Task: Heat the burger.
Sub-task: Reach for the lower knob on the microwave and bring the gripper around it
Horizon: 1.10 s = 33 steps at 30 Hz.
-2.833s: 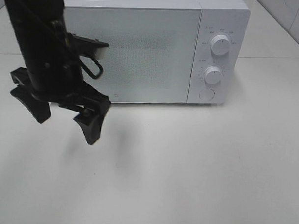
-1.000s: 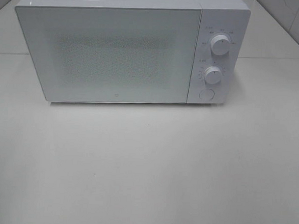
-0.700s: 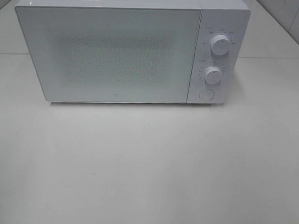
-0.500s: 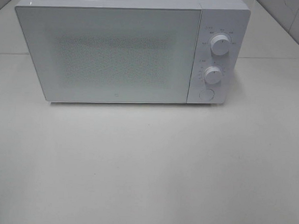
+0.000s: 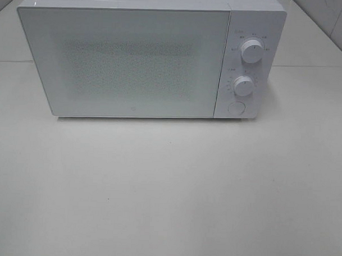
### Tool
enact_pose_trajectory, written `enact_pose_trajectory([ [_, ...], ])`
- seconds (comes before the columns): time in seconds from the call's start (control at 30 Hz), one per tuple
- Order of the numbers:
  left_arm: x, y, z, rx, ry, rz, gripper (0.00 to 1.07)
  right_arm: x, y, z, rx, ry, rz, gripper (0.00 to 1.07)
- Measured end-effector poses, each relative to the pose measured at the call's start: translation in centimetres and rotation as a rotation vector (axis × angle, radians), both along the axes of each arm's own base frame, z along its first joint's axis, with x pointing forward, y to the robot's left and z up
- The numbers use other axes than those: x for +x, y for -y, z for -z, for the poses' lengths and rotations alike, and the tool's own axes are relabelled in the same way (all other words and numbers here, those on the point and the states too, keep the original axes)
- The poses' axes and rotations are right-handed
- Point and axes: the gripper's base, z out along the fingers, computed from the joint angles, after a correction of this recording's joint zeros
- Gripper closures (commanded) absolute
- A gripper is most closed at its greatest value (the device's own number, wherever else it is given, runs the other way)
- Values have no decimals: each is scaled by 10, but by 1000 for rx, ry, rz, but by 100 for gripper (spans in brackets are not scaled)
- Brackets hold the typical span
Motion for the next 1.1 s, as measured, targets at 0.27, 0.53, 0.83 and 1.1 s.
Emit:
enact_pose_trajectory([
  [0.27, 0, 0, 0, 0, 0, 0, 8, 0, 0, 0, 0, 0, 0, 32],
  [0.53, 0, 0, 0, 0, 0, 0, 8, 0, 0, 0, 0, 0, 0, 32],
  [0.83, 0, 0, 0, 0, 0, 0, 8, 0, 0, 0, 0, 0, 0, 32],
  [1.1, 0, 0, 0, 0, 0, 0, 9, 0, 0, 0, 0, 0, 0, 32],
])
